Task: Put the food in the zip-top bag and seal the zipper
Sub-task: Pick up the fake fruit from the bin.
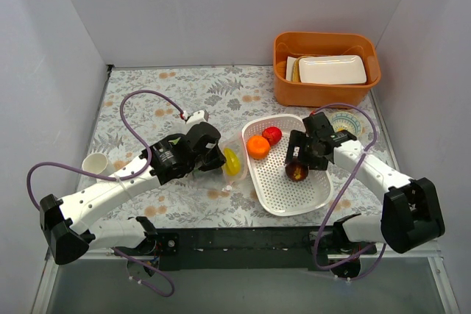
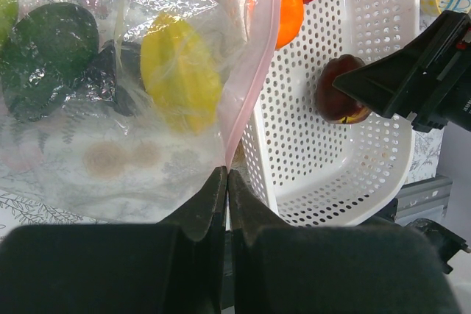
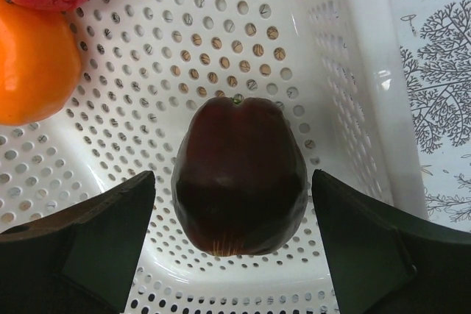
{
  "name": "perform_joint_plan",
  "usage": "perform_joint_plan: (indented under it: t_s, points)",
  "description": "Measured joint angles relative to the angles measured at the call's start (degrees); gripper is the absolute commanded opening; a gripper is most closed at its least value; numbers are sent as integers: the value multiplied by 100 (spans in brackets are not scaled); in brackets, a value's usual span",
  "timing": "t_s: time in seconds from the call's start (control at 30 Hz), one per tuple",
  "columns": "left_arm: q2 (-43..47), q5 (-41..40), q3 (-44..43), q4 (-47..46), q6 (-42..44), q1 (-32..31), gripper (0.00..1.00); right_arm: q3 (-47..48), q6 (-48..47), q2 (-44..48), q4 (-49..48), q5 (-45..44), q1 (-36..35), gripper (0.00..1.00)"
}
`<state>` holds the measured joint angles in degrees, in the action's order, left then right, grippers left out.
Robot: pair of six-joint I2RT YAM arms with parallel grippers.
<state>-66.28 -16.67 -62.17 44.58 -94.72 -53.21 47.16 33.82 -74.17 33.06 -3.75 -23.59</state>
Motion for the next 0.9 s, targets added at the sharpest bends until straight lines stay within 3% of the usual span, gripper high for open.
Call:
perform_joint_plan:
  t_s: [0.73, 0.9]
  points:
    - [0, 2, 61, -2, -2, 2, 0, 155, -511, -501, -9, 125, 0, 89]
    - [0, 2, 61, -2, 0, 9, 0, 155, -564, -518, -13, 142, 0, 75]
